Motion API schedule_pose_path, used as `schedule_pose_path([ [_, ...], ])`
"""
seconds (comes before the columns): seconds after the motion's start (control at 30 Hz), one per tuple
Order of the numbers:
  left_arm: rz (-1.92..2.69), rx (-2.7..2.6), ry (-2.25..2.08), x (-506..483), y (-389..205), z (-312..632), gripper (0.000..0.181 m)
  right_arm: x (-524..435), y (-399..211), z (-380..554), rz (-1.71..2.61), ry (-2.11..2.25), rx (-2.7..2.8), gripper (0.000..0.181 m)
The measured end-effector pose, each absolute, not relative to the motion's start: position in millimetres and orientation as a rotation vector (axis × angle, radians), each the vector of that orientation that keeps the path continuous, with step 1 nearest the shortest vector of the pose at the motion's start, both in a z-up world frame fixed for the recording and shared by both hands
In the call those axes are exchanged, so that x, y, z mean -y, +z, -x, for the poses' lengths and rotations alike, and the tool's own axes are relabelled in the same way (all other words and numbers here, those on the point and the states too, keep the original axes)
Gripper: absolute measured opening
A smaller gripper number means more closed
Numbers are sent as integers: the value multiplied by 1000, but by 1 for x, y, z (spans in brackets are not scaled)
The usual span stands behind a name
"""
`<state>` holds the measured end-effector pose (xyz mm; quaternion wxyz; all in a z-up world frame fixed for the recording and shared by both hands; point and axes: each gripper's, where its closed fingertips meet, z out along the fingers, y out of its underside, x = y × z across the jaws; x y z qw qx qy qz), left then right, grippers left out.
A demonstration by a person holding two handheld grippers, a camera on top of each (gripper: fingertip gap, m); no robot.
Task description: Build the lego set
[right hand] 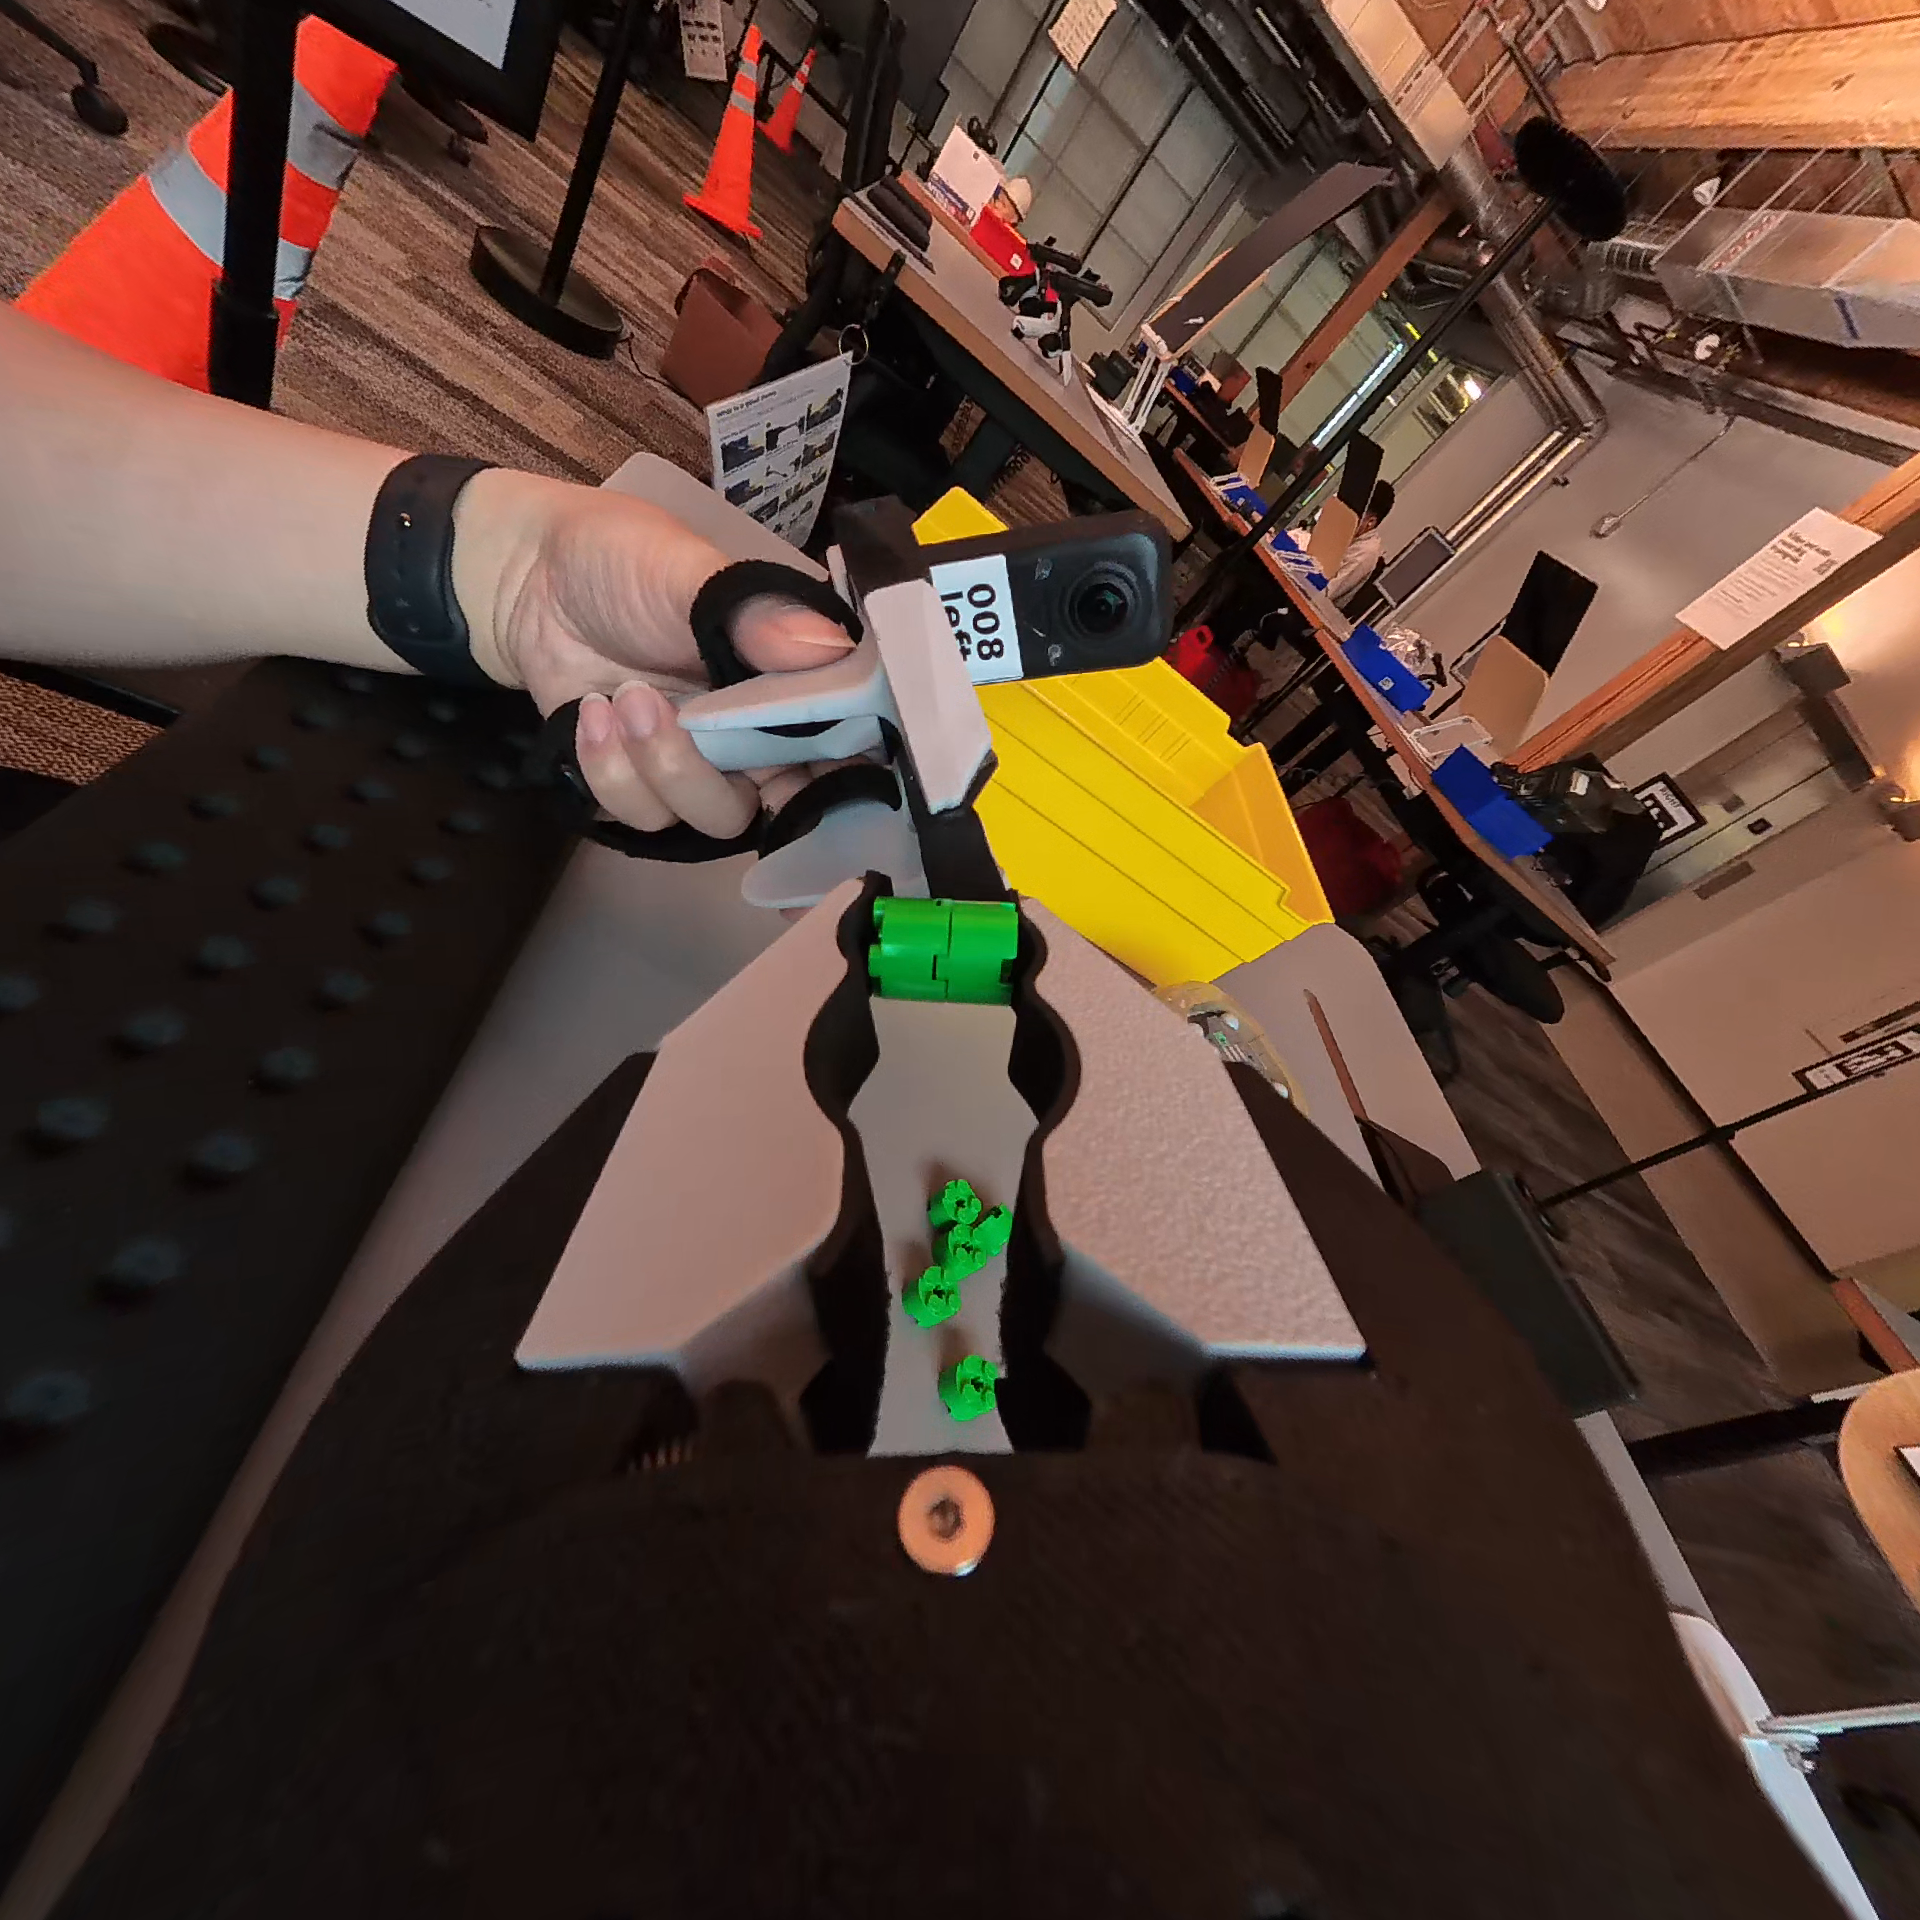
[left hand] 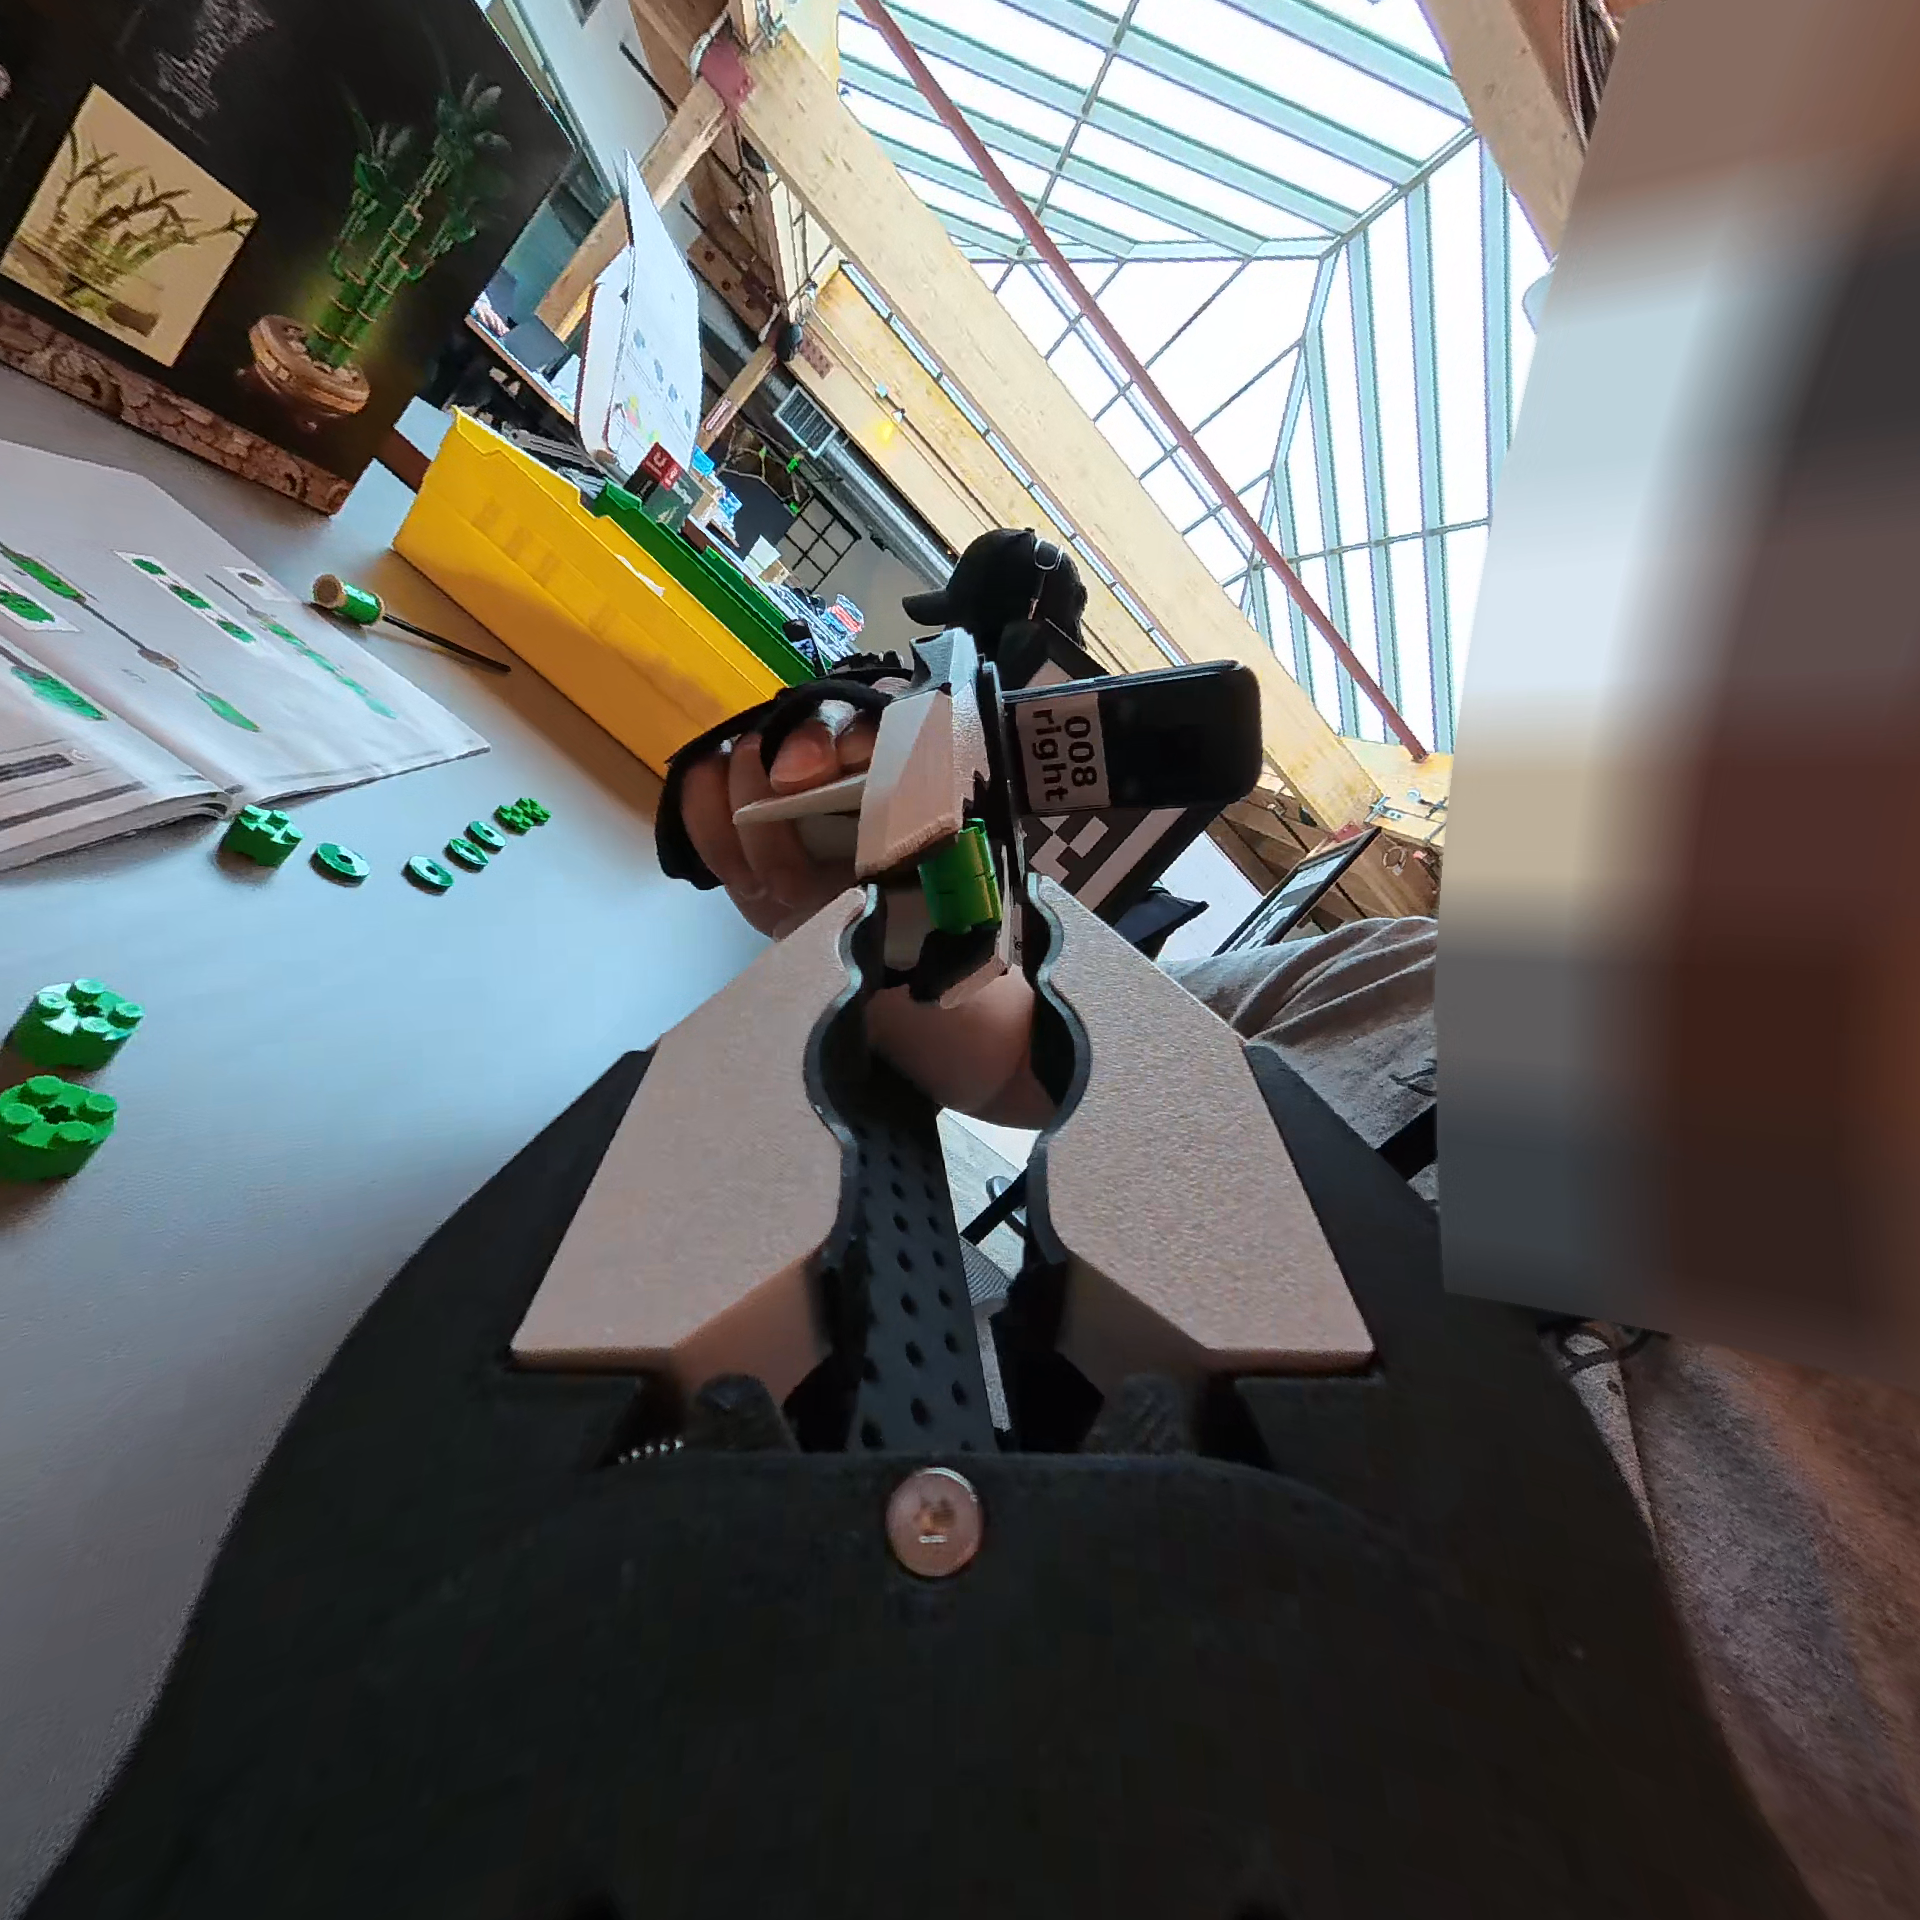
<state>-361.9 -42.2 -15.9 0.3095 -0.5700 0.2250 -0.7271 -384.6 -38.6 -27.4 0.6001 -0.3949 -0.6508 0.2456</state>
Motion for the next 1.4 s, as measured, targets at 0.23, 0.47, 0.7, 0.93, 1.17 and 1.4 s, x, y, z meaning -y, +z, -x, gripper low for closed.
schedule_pose_path([
  [0.23,1513,-607,-1917,43,-17,359,23,38,-27,387,910,564,1500,21],
  [0.47,1567,-683,-1875,49,-27,347,13,38,-36,394,906,521,1517,22],
  [0.7,1601,-633,-1856,42,-31,350,13,37,-31,393,855,400,1505,24],
  [0.93,1628,-604,-1872,40,-34,352,13,32,-34,391,858,317,1513,23],
  [1.17,1646,-589,-1847,36,-37,353,13,28,-38,392,919,340,1514,22],
  [1.4,1559,-474,-1921,28,-23,369,31,24,-29,388,962,434,1456,22],
])
